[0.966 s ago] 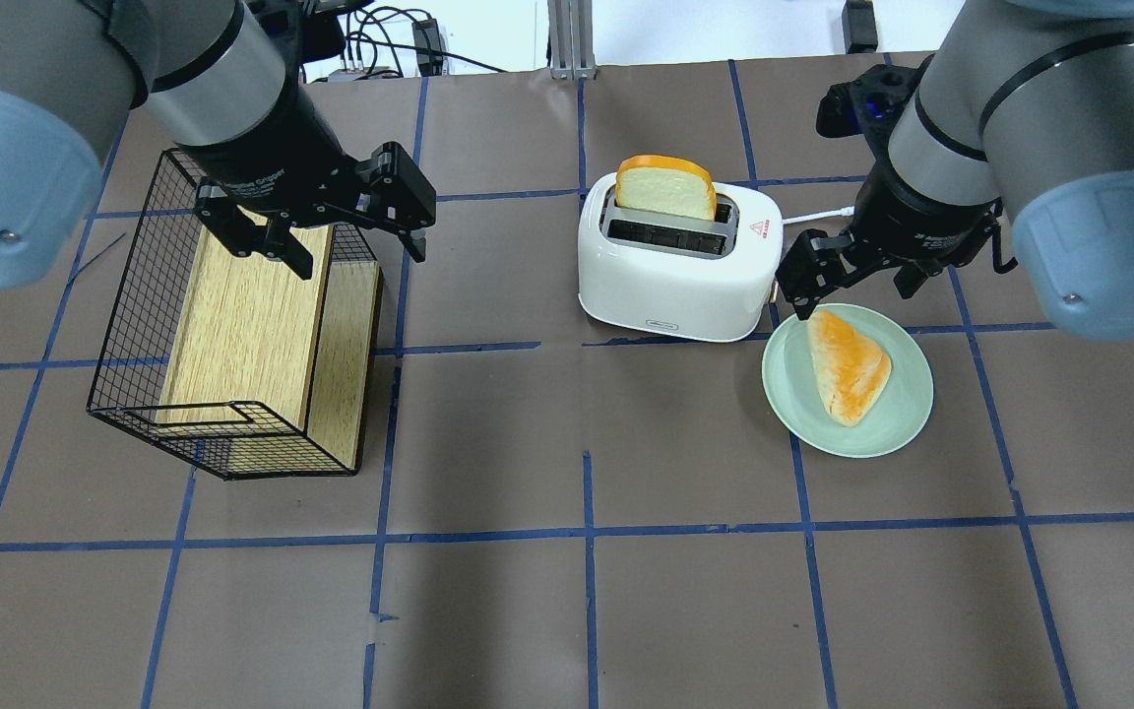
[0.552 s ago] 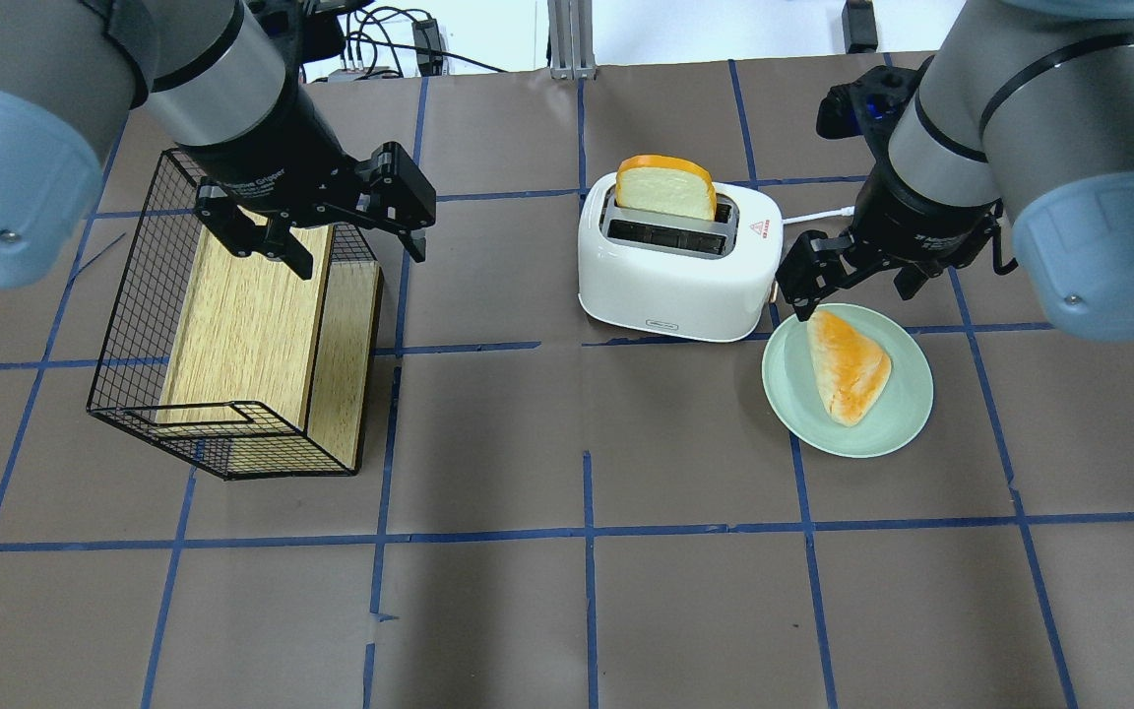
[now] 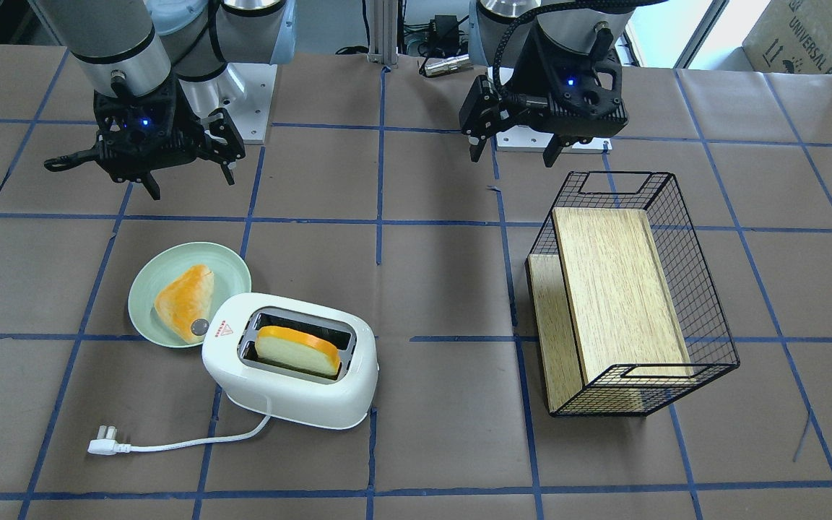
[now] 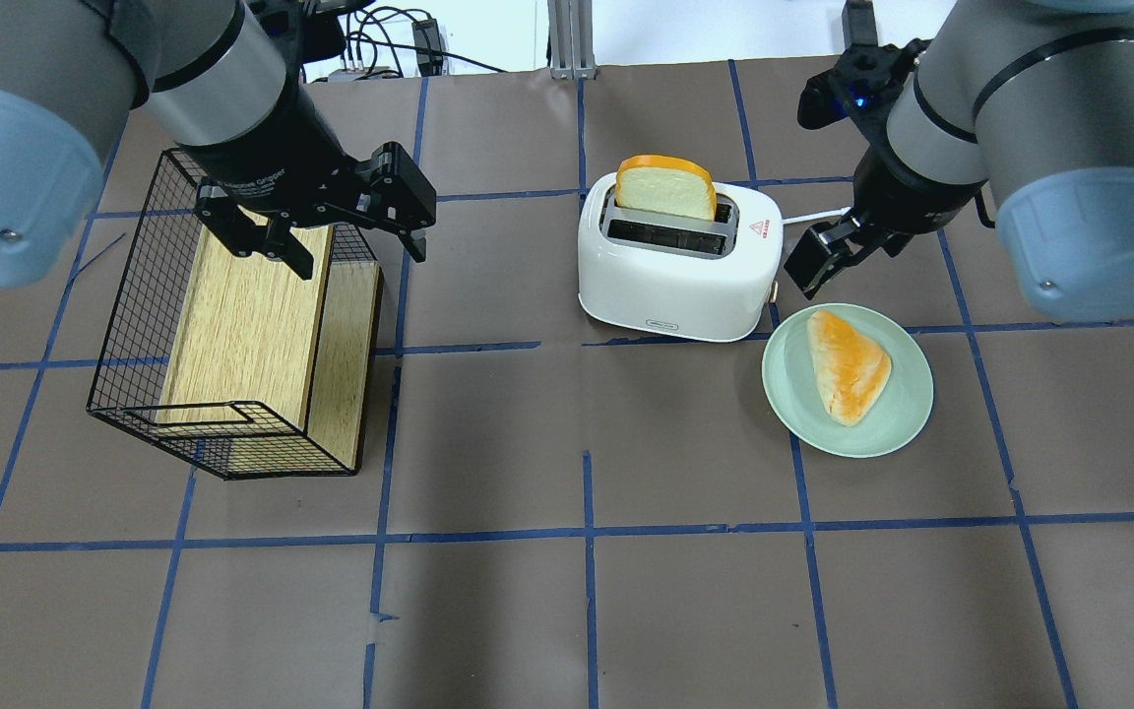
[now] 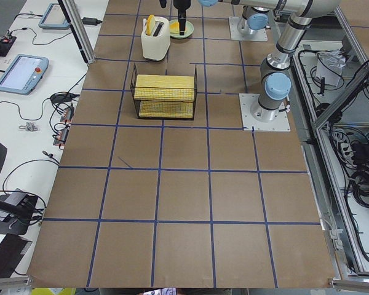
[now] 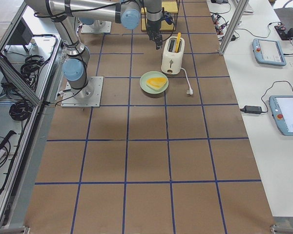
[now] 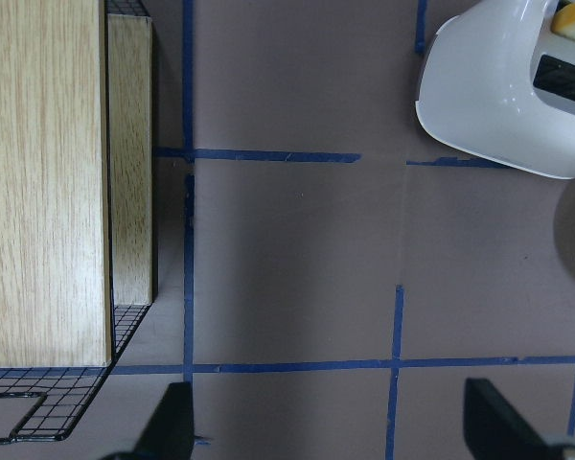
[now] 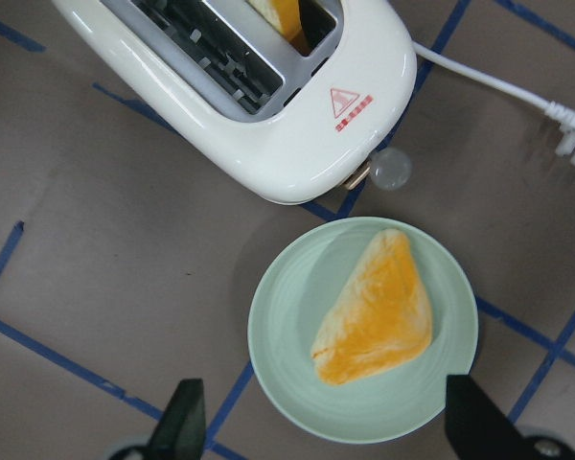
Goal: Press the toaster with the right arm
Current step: 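Raise the right gripper and move it over the toaster's lever side, then lower the right gripper to press the toaster lever down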
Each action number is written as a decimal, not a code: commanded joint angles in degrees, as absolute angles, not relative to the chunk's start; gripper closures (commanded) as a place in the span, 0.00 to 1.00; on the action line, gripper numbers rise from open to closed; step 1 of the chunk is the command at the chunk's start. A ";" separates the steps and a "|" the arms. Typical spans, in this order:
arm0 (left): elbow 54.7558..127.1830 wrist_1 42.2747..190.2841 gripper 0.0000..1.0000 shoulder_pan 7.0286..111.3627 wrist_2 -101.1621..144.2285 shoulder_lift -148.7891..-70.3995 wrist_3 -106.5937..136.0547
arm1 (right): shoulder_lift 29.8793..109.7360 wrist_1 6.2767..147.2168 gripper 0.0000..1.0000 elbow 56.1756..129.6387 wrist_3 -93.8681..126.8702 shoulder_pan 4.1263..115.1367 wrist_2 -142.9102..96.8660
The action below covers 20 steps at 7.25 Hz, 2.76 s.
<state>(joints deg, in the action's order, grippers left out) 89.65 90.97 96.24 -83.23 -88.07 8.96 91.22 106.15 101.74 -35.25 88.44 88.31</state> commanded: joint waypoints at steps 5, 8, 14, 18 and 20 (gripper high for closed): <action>89.65 90.97 0.00 96.24 -83.23 -87.98 8.96 | 81.57 115.66 0.90 102.04 -64.16 87.01 89.12; 89.65 90.97 0.00 96.24 -83.23 -88.07 8.88 | 78.75 115.75 0.91 101.51 -64.16 87.01 84.83; 89.65 90.97 0.00 96.24 -83.23 -88.07 8.96 | 76.47 118.74 0.90 101.60 -66.18 86.84 84.46; 89.65 90.97 0.00 96.24 -83.23 -88.07 8.96 | 73.84 120.93 0.89 101.69 -66.09 86.84 83.67; 89.65 90.97 0.00 96.24 -83.23 -88.07 8.96 | 71.64 121.99 0.89 101.51 -66.27 86.84 83.67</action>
<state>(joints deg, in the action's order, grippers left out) 89.65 90.97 96.24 -83.23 -88.04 8.97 72.78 121.45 101.58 -66.22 86.84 83.70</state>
